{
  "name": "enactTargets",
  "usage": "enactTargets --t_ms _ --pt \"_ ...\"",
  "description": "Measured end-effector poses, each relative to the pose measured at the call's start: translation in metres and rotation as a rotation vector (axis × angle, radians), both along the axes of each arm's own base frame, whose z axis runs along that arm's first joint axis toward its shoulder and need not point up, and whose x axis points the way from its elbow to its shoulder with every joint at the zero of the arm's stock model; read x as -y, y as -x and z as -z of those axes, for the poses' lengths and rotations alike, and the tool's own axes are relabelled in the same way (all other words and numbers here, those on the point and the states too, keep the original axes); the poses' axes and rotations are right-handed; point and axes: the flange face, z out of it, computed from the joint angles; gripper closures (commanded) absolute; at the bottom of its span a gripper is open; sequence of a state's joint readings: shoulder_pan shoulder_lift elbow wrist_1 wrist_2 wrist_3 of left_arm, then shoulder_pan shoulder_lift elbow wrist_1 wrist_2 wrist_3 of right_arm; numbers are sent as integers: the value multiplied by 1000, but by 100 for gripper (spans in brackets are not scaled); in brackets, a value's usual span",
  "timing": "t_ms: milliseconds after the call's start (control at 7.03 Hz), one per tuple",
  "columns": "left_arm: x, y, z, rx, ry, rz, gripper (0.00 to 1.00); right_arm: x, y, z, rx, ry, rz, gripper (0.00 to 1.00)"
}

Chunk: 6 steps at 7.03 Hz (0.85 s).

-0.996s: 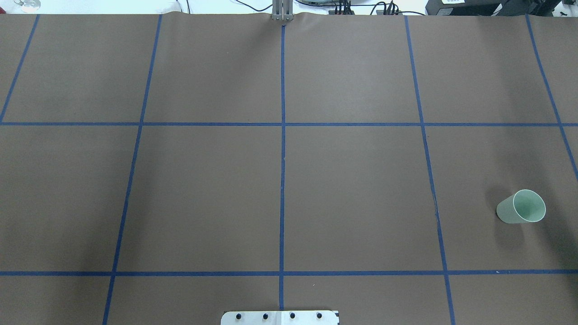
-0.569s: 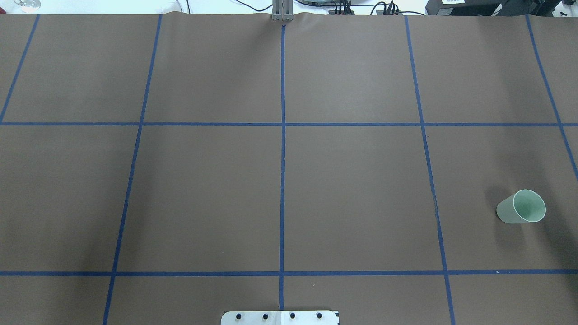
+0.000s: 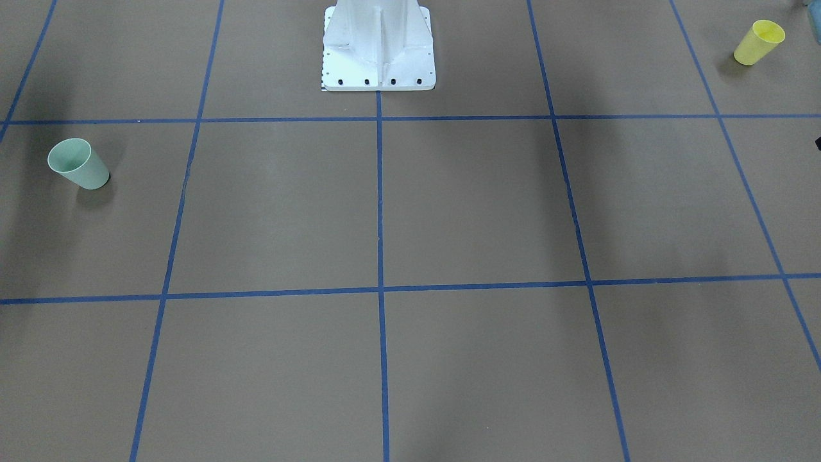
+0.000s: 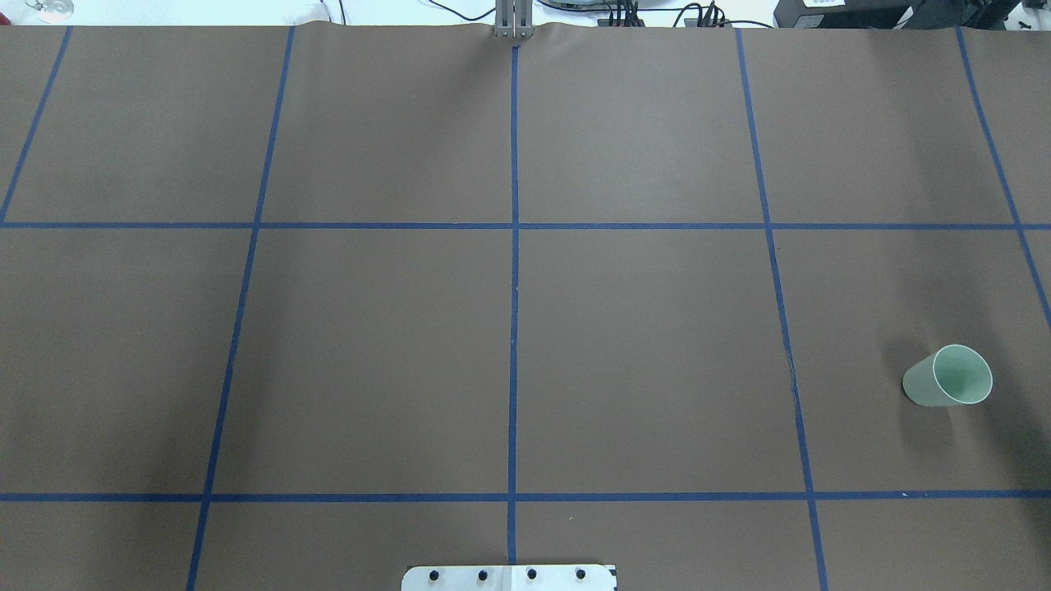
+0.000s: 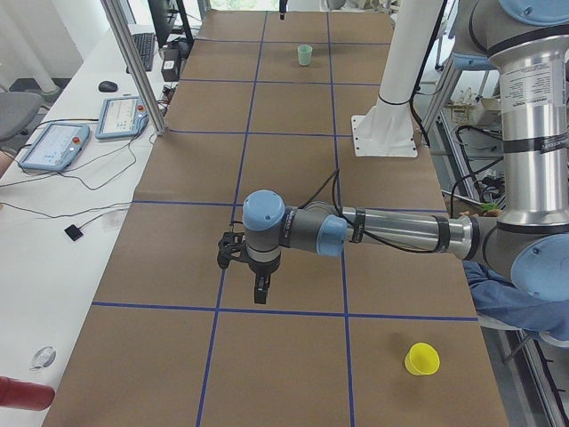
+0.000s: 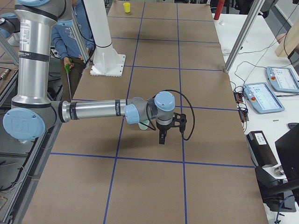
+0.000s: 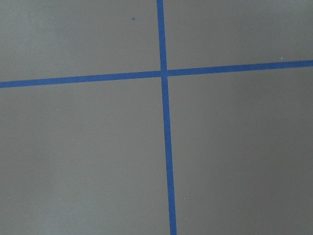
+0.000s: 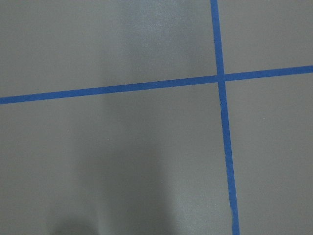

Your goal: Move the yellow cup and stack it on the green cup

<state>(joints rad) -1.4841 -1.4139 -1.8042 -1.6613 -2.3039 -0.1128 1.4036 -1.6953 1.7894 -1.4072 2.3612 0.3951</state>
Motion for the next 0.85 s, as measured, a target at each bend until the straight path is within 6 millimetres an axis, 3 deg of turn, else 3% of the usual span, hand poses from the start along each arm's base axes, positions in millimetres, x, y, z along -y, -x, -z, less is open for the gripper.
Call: enactTargets --t_ms 284,569,853 --pt "-3 -3 4 -35 -1 -8 0 2 0 1 0 -5 -2 0" --pt "-13 -3 20 -57 -27 -10 0 0 0 12 11 -23 -1 0" --pt "-22 -3 21 -59 -23 -10 0 1 1 13 13 -33 7 0"
